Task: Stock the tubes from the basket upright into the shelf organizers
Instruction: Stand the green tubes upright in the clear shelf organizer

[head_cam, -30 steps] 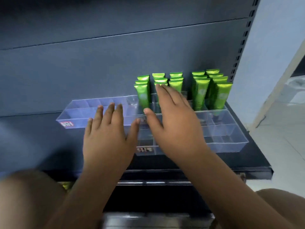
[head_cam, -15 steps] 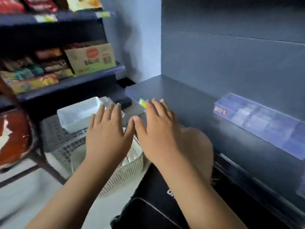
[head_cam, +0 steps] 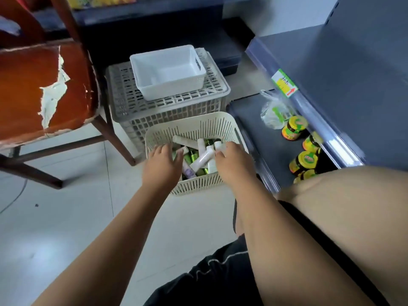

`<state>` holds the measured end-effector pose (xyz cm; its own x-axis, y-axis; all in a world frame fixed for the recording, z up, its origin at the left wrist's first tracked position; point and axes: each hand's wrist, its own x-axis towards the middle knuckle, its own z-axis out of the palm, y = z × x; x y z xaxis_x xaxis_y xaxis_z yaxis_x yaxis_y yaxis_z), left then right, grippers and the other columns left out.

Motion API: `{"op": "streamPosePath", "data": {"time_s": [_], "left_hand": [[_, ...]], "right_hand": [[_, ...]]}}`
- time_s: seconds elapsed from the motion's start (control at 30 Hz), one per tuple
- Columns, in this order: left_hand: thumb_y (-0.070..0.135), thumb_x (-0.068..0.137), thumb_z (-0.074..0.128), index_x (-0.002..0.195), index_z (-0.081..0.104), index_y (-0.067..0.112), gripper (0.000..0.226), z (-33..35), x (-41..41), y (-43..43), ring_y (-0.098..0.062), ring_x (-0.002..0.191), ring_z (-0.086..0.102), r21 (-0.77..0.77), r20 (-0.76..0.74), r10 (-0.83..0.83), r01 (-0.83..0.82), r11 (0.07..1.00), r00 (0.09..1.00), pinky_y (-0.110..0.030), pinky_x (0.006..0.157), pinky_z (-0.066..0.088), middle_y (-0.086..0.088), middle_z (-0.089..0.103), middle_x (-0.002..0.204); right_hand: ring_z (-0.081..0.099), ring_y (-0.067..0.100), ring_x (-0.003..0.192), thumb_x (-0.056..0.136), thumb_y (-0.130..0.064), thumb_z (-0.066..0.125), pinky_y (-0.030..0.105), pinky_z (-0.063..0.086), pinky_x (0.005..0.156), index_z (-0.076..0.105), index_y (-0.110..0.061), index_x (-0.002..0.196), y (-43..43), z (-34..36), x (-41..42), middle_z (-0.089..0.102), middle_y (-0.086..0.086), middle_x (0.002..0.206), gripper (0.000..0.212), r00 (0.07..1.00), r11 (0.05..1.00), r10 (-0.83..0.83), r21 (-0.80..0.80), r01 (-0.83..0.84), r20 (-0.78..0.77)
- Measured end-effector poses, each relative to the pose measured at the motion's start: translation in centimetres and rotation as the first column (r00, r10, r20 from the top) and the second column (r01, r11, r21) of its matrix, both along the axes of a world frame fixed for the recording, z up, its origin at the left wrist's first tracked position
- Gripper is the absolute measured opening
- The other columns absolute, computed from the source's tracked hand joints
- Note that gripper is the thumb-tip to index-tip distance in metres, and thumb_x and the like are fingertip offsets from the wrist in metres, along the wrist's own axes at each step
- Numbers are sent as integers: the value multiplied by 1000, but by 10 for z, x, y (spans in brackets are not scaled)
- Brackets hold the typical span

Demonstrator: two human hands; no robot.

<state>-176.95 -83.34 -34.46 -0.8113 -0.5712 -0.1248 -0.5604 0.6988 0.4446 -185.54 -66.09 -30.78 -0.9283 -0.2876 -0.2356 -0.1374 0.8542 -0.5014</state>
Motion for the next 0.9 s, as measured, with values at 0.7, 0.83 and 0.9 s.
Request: {"op": "streamPosePath", "data": {"time_s": [0.7, 0.83, 0.9], "left_hand": [[17, 87, 60, 128, 56, 7, 42, -194, -100, -56, -41, 117, 56, 167, 527, 320, -464, 870, 788, -49, 96, 51, -21, 54, 131], [14, 90, 58, 133, 48, 5, 46, -206, -103, -55, -40, 120, 55, 114, 550, 344, -476, 872, 761, -49, 100, 49, -21, 53, 132], [12, 90, 59, 134, 46, 4, 47, -205, -103, -55, -39, 117, 56, 84, 518, 364, -470, 879, 774, -47, 97, 49, -20, 54, 130]], "right_hand": [[59, 29, 109, 97, -8, 43, 34, 49, 81, 53, -23, 143, -159, -205, -139, 56, 8, 140, 49, 839, 995, 40, 52, -81, 543], [56, 31, 125, 96, -16, 53, 41, 51, 89, 41, -25, 148, -156, -228, -120, 47, 4, 149, 54, 864, 976, 134, 87, -201, 484], [59, 29, 118, 92, -13, 58, 43, 53, 88, 47, -24, 143, -155, -236, -117, 49, 4, 143, 53, 884, 971, 165, 85, -223, 437]]}}
